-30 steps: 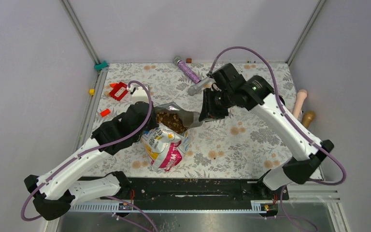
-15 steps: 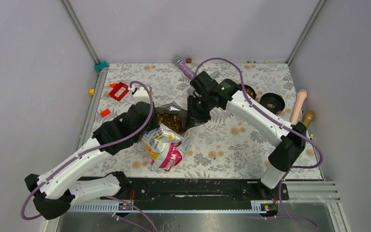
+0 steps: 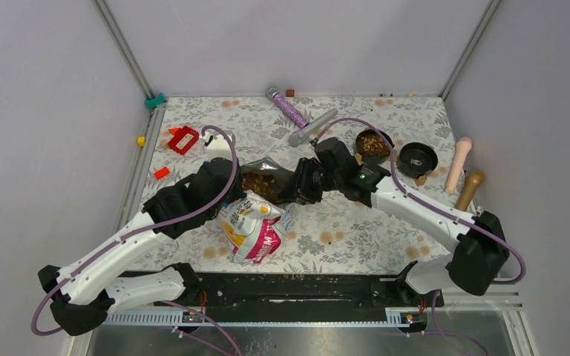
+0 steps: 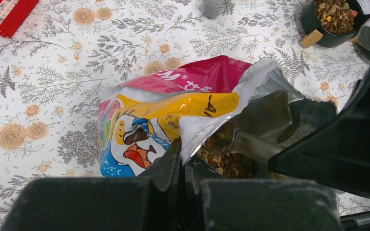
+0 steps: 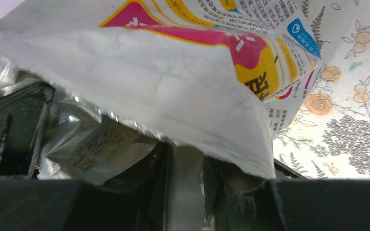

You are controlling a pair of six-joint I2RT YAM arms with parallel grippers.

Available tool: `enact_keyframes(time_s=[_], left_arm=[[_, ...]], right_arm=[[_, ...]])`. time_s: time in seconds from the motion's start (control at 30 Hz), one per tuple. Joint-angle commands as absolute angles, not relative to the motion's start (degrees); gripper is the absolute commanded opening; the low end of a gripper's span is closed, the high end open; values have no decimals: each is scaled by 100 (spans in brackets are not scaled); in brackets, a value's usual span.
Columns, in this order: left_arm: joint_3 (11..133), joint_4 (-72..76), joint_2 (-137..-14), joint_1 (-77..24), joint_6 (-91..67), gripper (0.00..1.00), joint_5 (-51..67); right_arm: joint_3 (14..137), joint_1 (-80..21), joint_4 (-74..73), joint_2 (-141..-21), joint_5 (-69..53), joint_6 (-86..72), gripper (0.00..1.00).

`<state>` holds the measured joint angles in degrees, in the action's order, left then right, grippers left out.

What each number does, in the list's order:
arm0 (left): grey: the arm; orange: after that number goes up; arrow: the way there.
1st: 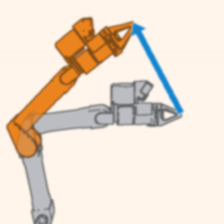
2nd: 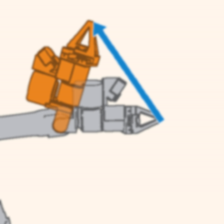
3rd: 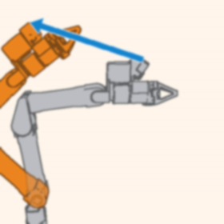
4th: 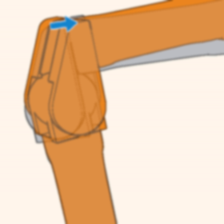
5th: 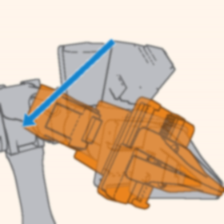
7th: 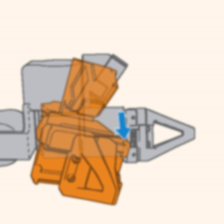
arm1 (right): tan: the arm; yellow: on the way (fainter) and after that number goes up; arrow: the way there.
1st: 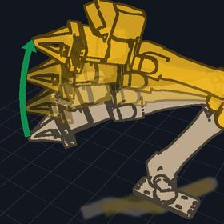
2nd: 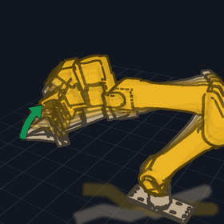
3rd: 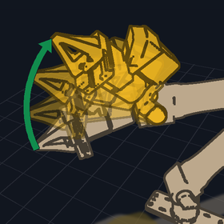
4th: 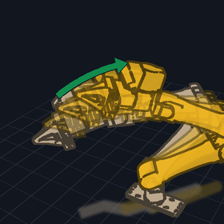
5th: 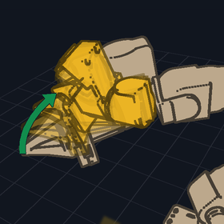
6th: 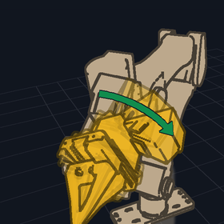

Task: Serve the pet food
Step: Collect the pet food from the pet food bag.

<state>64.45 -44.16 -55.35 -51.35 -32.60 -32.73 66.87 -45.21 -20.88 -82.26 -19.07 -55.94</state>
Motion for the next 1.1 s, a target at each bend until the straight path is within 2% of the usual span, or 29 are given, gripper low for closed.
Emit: enact_keyframes(time_s=[0.0,0.67,1.07], left_arm=[[6626,-3928,-5401,-5247,-3281,0,-3128],[6630,-3929,-5278,-5256,-3294,0,-3133],[6628,-3927,-5291,-5265,-3309,0,-3139]], right_arm=[[6087,-4570,-182,-7377,-2041,-6405,0],[4258,-4531,623,-4854,-948,-6833,0],[3936,-4490,1083,-4632,-1453,-6987,0]])
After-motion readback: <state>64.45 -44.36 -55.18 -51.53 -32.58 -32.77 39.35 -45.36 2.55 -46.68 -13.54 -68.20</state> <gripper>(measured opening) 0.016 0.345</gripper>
